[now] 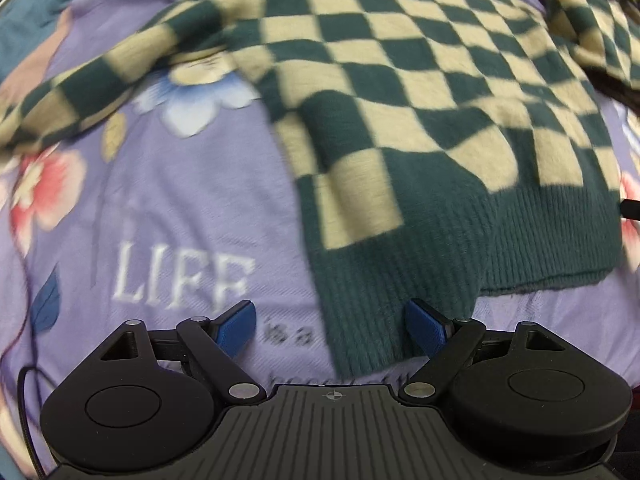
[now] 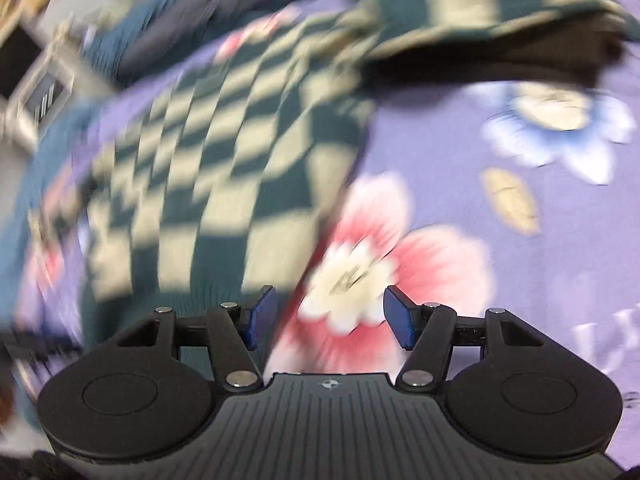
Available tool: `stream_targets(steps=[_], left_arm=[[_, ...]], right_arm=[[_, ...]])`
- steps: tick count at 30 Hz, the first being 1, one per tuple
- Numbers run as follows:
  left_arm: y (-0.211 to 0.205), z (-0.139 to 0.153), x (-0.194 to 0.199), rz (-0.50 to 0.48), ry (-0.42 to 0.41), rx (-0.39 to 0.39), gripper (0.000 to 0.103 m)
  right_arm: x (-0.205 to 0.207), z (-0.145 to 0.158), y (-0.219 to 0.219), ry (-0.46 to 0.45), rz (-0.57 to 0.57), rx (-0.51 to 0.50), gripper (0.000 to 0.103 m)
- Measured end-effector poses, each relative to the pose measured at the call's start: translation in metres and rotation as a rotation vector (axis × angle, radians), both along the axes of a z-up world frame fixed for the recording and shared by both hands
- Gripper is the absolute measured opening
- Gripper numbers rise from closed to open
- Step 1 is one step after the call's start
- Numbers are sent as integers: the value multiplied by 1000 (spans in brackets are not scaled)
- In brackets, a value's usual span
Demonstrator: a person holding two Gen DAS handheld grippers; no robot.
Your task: Fold small clothes
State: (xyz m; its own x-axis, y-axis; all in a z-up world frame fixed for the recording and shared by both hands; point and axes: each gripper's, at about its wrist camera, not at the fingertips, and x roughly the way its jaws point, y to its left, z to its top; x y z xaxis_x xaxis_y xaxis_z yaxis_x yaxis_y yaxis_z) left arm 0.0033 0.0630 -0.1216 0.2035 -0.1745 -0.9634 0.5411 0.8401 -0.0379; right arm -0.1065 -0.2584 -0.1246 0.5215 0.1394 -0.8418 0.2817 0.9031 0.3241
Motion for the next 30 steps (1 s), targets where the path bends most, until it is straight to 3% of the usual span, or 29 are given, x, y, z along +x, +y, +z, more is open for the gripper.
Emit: stream_targets(steps=[4, 5, 6, 7, 8, 9, 11, 12, 14, 16, 18, 19, 20, 21, 23, 24, 25, 26, 27, 30], left_arm=[[-26, -15, -2, -52, -101, 43, 103], [-29, -13, 2, -48, -103, 26, 103], [-32, -10, 8, -43, -81, 5, 103], [-35, -5, 14, -46, -62, -9, 96], [-38, 3, 21, -47, -44, -13, 52], [-37, 13, 29, -21, -16, -35, 49], [-22, 45, 42, 66, 24, -165, 49], [-14, 62, 46, 87, 32, -216, 36], [-2, 93, 48, 78, 15, -267, 35], [10, 115, 49, 66, 15, -288, 36], [22, 121, 51, 84, 7, -295, 37], [25, 117, 53, 100, -7, -280, 37], [28, 107, 55, 116, -20, -234, 43], [30, 93, 57, 128, -13, -166, 44], [41, 68, 57, 176, -2, -104, 43], [46, 57, 56, 202, 17, -80, 44], [50, 47, 54, 208, 43, -64, 53], [50, 39, 49, 203, 71, -61, 82], [48, 31, 45, 199, 95, -55, 103], [38, 22, 24, 174, 56, -40, 103]], right_arm=[[31, -12, 39, 19, 151, -65, 71], [40, -9, 42, 15, 156, -74, 63], [48, -3, 39, 13, 136, -44, 48], [57, 3, 33, 23, 88, -10, 13], [66, 14, 25, 34, 41, 18, 12], [73, 28, 18, 30, 14, 30, 12], [71, 74, 11, 22, 36, -34, 12], [69, 101, 10, 14, 68, -79, 12], [60, 153, 7, -17, 112, -161, 10], [54, 194, 8, 35, 201, -223, 6], [53, 211, 8, 44, 241, -191, 22], [49, 211, 6, -5, 233, -145, 62], [48, 205, 3, -26, 225, -121, 92], [51, 190, 4, 7, 210, -142, 96], [53, 158, 4, 78, 179, -248, 81], [51, 141, 1, 91, 155, -287, 81], [47, 121, -2, 111, 119, -302, 81], [41, 102, -8, 129, 90, -292, 81], [33, 86, -13, 139, 69, -273, 81], [4, 53, -25, 179, 4, -208, 78]])
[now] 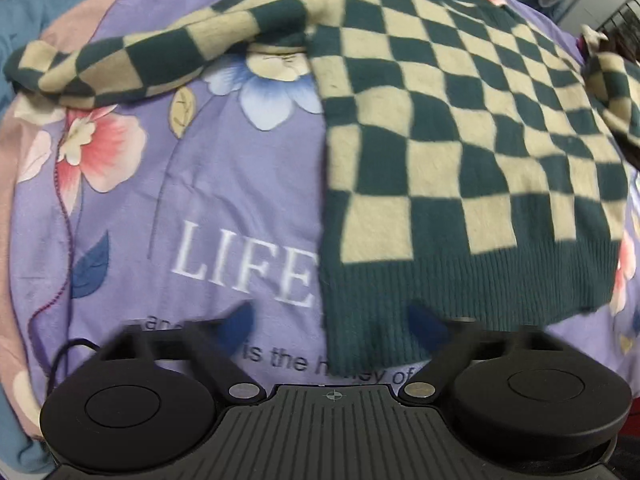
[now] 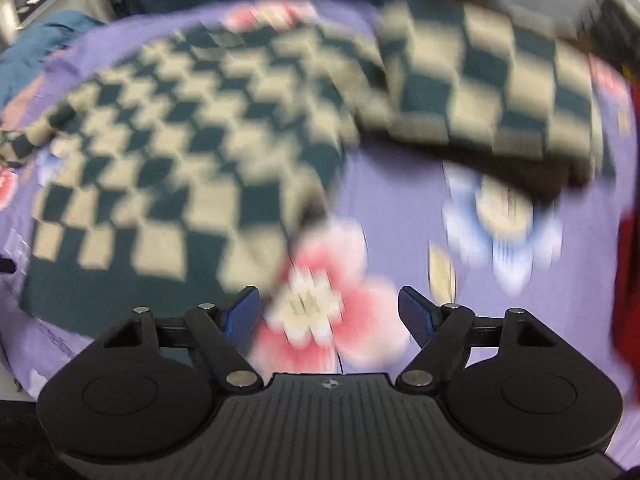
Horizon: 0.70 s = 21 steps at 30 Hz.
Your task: Fold small clothes
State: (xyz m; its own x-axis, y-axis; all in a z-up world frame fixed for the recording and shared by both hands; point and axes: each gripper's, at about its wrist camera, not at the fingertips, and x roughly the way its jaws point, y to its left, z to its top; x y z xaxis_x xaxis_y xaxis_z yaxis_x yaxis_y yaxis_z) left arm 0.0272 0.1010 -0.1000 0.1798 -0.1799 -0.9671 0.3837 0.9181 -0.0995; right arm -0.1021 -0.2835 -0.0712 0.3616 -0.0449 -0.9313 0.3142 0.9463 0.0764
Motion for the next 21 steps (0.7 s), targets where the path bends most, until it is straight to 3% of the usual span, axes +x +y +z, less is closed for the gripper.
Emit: stream_targets(steps=[3, 6, 8, 10, 13, 16, 21], left_arm=[[-27, -22, -11, -87, -5, 90, 103], [-48, -42, -18, -131, -39, 193, 103], [-49, -44, -14, -89, -39, 172, 103], [-40, -46, -6, -44, 15, 159, 103], [-32, -46, 3, -35, 49, 140, 103], [-30, -48, 5, -55, 43, 143, 103], [-30, -53, 10, -37, 38, 148, 103]], right_arm=[[-14, -18, -6, -14, -30, 85, 78], [-2, -36, 17, -2, 75, 6, 73], [10, -47, 34, -19, 153, -21, 64], [29, -54, 50, -37, 162, 31, 55], [56, -37, 86, -176, 200, 108, 53], [81, -26, 113, -240, 201, 136, 80], [98, -56, 103, -86, 185, 83, 82]])
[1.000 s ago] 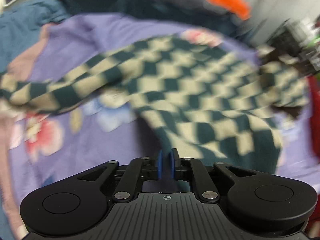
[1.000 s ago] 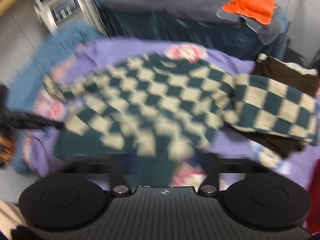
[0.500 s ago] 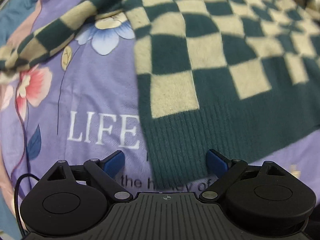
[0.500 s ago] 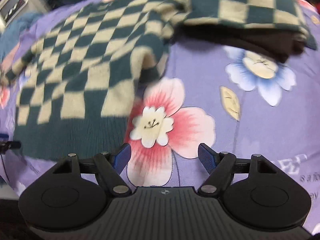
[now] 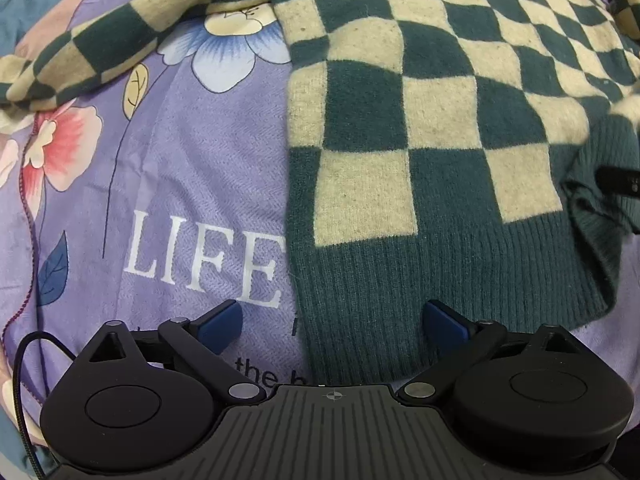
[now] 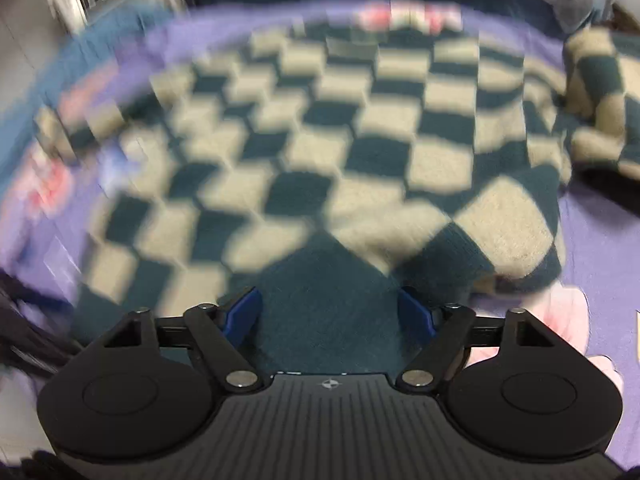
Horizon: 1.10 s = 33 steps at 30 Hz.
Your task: Fold small clothes
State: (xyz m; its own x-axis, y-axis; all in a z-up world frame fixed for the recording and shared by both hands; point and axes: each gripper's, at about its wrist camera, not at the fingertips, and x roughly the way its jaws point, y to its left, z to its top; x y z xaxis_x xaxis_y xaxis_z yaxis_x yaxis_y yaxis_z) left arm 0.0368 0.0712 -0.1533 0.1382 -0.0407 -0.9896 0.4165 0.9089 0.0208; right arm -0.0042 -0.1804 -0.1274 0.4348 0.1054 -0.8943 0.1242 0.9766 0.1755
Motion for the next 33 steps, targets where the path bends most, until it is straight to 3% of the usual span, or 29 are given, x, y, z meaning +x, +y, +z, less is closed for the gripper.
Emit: stream_targets(steps=[3, 6, 9, 11, 13, 15, 18, 20, 21, 22, 23, 25, 28, 31, 33], left_arm=[[1, -7, 3, 5, 1, -8, 103], [3, -9, 4, 7, 5, -8, 103], [5, -13, 7, 11, 10, -5, 103], [6, -15, 10, 12, 12, -7, 103], [3, -16, 12, 9, 12, -5, 103], [1, -15, 12, 11, 14, -3, 103], [-3, -9, 9, 12, 17, 3, 103], [-4, -10, 10, 12, 19, 3, 103], [-4, -9, 9, 10, 18, 2, 103], [-4, -9, 9, 9, 17, 1, 103], [-4, -9, 9, 9, 17, 0, 103], [-3, -9, 8, 8, 15, -2, 103], [-1, -10, 7, 6, 12, -6, 103], [0, -9, 5, 3, 10, -11, 103], [1, -9, 4, -1, 12, -16, 103]], right_arm=[[-24, 14, -32, -85, -137, 141, 81], [-49, 20, -64, -121, -305, 154, 82], [-69, 4, -100, -107, -435, 291, 84], [-66, -13, -108, -38, -416, 321, 85], [-61, -8, -97, -81, -333, 284, 85], [-47, -7, -76, -67, -229, 327, 83], [-30, -7, -44, -37, -197, 213, 82], [-25, -8, -36, -52, -215, 187, 82], [-23, -7, -34, -60, -199, 175, 79], [-23, -4, -35, -74, -172, 182, 49], [-23, -1, -39, -74, -171, 221, 28], [-31, 9, -52, -75, -222, 272, 20], [-54, 36, -77, -122, -304, 349, 15], [-97, 74, -101, -144, -326, 281, 15], [-126, 86, -116, -82, -320, 207, 15]])
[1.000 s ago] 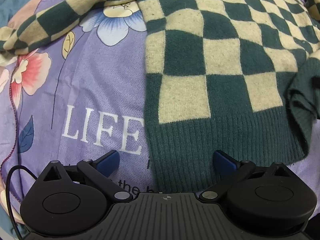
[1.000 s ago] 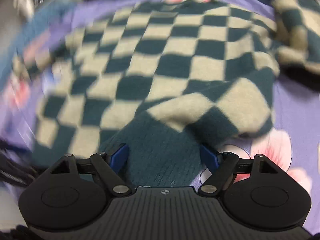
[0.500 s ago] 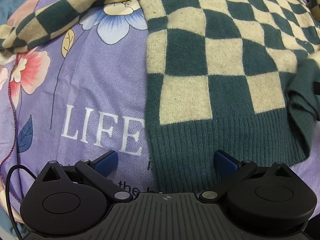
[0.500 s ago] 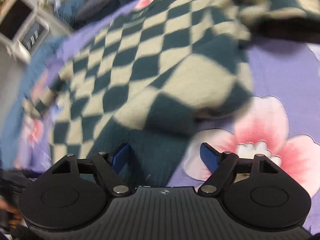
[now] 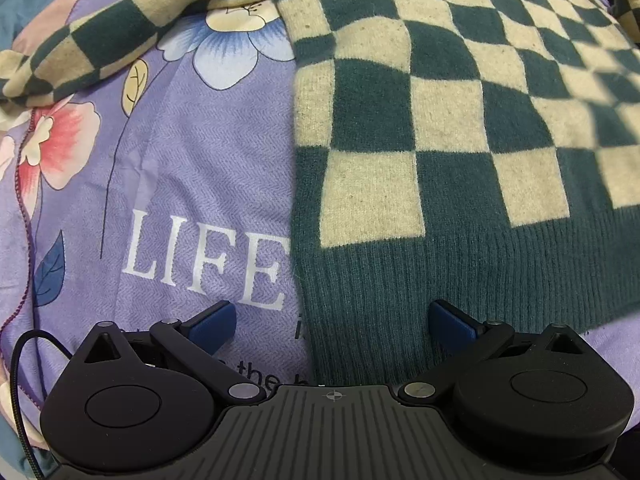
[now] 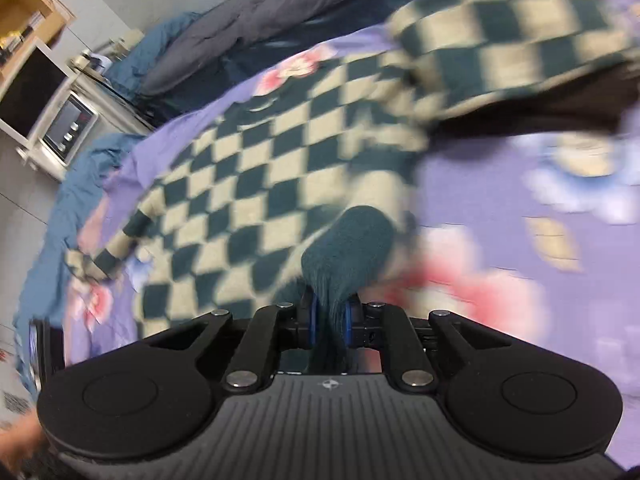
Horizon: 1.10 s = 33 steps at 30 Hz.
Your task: Fold small clothes
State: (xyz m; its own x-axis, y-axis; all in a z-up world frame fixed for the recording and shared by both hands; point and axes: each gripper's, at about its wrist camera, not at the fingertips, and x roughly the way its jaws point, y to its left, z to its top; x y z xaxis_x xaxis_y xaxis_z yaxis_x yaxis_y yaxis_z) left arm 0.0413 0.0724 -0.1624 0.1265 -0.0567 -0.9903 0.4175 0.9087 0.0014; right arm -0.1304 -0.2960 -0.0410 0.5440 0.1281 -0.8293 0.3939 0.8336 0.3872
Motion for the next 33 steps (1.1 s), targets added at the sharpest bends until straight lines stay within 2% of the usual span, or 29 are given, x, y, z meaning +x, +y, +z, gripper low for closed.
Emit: stream_targets(steps=[1, 2, 4, 5, 7, 8, 9, 10, 11, 15, 17, 20, 23, 27, 28, 29, 30, 33], left_arm=[[1, 0, 0, -2, 1, -2, 103], [2, 0, 0, -6, 2, -5, 103], [4, 2, 0, -10, 2, -11, 103], [5, 3, -1, -14, 1, -12, 103], [10, 10, -3, -25, -6, -14, 103], [15, 14, -5, -28, -18, -18, 103], [20, 19, -7, -28, -34, -24, 103], [27, 24, -10, -24, -51, -33, 103], [34, 28, -11, -13, -66, -44, 103], [62, 43, -16, 44, -121, -107, 103], [66, 42, -15, 43, -121, -118, 103], [51, 30, -13, 10, -86, -107, 103], [24, 19, -13, -24, -70, -86, 103], [-9, 20, -19, -86, -118, -32, 103], [-16, 24, -20, -110, -111, -36, 95], [-22, 29, -20, -126, -101, -47, 64], [-26, 33, -20, -137, -103, -45, 54], [-19, 46, -13, -111, -86, -85, 48]], right_arm=[[-12, -1, -4, 54, 18, -32, 13], [-20, -6, -6, 123, 33, -78, 6], [-36, -21, -11, 205, 1, -161, 7], [-42, -31, -17, 231, -26, -130, 8], [-53, -38, -25, 180, -106, -32, 11], [-57, -39, -27, 143, -142, 8, 27], [-58, -39, -28, 116, -166, 39, 39], [-57, -39, -28, 95, -186, 51, 62], [-56, -40, -27, 83, -196, 54, 69], [-40, -45, -28, 93, -163, 49, 66], [-32, -52, -34, 103, -153, 66, 66], [-20, -67, -32, 134, -137, 102, 66], [-4, -80, -16, 178, -89, 93, 64], [13, -79, 21, 210, 78, -94, 61], [15, -78, 28, 207, 134, -127, 45], [17, -76, 32, 198, 173, -121, 16], [17, -73, 33, 192, 186, -95, 13], [13, -50, 23, 143, 143, -27, 13]])
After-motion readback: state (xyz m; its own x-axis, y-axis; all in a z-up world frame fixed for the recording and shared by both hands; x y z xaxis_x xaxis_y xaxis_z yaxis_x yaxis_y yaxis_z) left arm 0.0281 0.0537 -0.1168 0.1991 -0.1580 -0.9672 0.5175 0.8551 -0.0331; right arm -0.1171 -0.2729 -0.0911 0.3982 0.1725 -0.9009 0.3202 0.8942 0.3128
